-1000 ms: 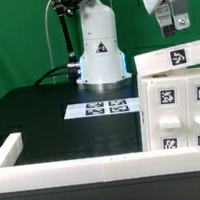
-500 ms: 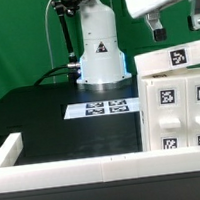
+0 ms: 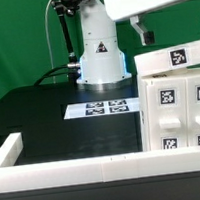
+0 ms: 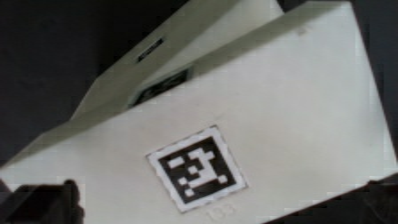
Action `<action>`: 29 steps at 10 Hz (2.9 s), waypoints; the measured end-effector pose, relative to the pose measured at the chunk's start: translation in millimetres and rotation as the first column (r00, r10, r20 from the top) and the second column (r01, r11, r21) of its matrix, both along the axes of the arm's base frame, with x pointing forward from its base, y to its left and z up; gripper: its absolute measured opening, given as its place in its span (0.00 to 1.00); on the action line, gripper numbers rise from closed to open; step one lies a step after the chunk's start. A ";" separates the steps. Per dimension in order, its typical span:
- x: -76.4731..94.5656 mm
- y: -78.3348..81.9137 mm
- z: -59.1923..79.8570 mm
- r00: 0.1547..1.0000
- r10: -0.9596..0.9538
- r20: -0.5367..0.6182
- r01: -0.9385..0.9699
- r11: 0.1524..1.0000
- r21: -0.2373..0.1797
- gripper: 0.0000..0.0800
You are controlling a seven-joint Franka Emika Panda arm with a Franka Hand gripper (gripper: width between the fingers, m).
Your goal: Assemble cabinet
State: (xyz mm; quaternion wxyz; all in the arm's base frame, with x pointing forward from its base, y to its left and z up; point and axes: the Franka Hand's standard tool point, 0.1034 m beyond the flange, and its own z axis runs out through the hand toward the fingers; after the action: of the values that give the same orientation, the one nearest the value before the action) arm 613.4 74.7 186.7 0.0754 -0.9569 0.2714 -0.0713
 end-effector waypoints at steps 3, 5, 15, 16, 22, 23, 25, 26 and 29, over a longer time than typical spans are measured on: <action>0.2 -0.8 -0.2 0.920 0.392 0.024 -0.388 0.917 -0.089 1.00; -0.3 0.8 -3.0 0.792 0.611 0.015 -0.604 0.785 -0.137 1.00; -3.8 8.2 -8.4 0.044 0.987 -0.151 -0.965 0.002 -0.262 1.00; -4.2 6.7 -12.0 -0.022 0.985 -0.169 -0.963 -0.066 -0.260 1.00; -5.3 5.0 -22.5 0.017 0.985 -0.172 -0.968 -0.027 -0.250 0.87; -4.3 3.5 -21.4 0.039 0.985 -0.170 -0.968 -0.005 -0.252 0.70; -4.6 3.6 -22.0 0.121 0.980 -0.158 -0.965 0.078 -0.251 0.69; -4.7 3.7 -22.2 0.256 0.957 -0.137 -0.945 0.217 -0.247 0.69; -4.3 4.9 -23.0 0.593 0.801 -0.080 -0.793 0.564 -0.233 0.69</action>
Offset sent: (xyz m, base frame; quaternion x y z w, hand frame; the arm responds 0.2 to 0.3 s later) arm 0.0017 0.0212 -0.0039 0.0287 0.0058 -0.4370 0.8990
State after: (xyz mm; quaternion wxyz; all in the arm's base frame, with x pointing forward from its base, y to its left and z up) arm 609.1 79.5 163.8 -0.0140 -0.9762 -0.2015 -0.0793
